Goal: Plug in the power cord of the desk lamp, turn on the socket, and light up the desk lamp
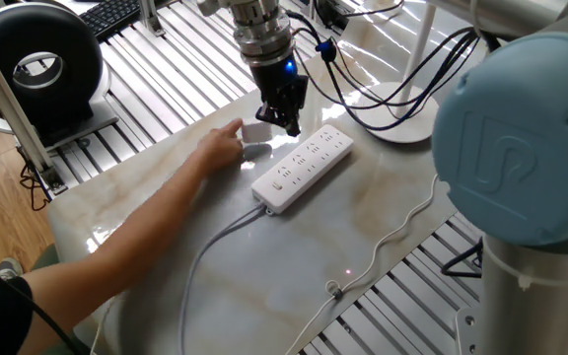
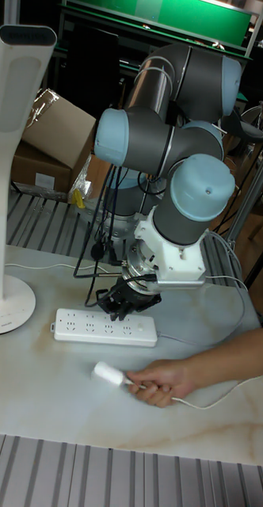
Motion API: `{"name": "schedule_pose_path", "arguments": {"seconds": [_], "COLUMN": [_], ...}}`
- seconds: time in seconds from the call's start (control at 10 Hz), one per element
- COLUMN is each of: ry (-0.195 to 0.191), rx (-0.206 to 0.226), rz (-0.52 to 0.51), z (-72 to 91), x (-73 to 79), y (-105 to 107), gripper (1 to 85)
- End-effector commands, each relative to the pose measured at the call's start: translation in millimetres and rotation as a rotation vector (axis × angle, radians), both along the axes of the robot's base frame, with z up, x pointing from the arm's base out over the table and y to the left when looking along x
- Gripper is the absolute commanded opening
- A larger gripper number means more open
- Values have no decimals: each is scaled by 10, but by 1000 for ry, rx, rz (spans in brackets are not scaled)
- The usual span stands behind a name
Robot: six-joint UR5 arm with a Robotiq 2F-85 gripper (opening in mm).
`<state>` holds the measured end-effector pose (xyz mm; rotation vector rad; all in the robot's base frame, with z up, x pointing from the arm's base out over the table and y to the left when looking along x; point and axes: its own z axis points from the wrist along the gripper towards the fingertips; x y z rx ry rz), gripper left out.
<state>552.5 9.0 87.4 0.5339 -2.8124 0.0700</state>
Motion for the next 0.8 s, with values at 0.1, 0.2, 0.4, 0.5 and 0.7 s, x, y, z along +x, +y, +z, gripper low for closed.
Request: {"name": "schedule_pose_path", "arguments": {"seconds": [0.1, 0.2, 0.4, 0.5, 0.7], "ry": [-32, -30, -73, -85, -87], "rx": [133, 143, 221, 231, 290], "rz": [432, 505, 644, 688, 681], "z": [17, 6, -23, -22, -22], "x": [135, 143, 218, 247, 209], "y": [80, 87, 281, 293, 426], "gripper": [430, 487, 510, 510, 507]}}
